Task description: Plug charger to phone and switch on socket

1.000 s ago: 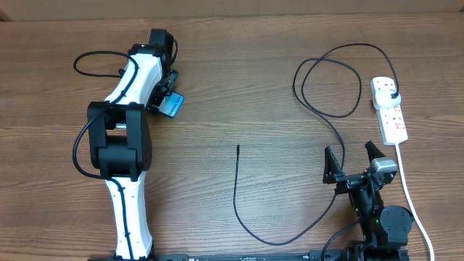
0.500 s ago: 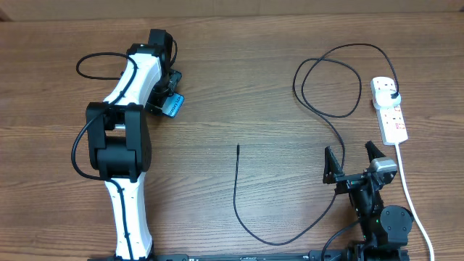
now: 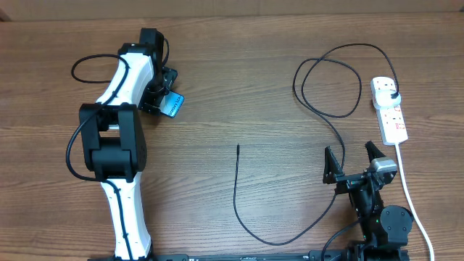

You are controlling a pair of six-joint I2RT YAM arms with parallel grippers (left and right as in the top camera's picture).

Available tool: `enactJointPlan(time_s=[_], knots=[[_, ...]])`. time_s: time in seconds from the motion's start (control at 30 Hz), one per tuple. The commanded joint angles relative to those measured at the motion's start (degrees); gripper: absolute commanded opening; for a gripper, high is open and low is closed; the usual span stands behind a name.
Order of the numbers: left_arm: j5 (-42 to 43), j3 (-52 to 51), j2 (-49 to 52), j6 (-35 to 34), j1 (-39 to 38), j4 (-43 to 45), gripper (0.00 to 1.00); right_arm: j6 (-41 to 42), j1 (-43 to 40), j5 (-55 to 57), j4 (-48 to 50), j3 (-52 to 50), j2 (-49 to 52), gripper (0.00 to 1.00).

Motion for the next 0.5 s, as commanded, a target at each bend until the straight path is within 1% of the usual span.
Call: enactJointPlan(time_s=[0.0,0.23,0.47], knots=[[3.0,-3.0,4.4,-1.2,-0.2,0.5,1.0,0.0,0.3,0.6,0.3,-0.6,-0.6,1.0],[0.5,-3.0,4.4,1.0,-0.2,0.6,1.0,0.0,0.3,0.6,0.3,-0.6,-0.6,1.0],[-1.5,-3.0,4.4,1.0,-0.1,0.8,1.0,0.0,0.3,0.6,0.3,-0.6,-0.6,1.0]])
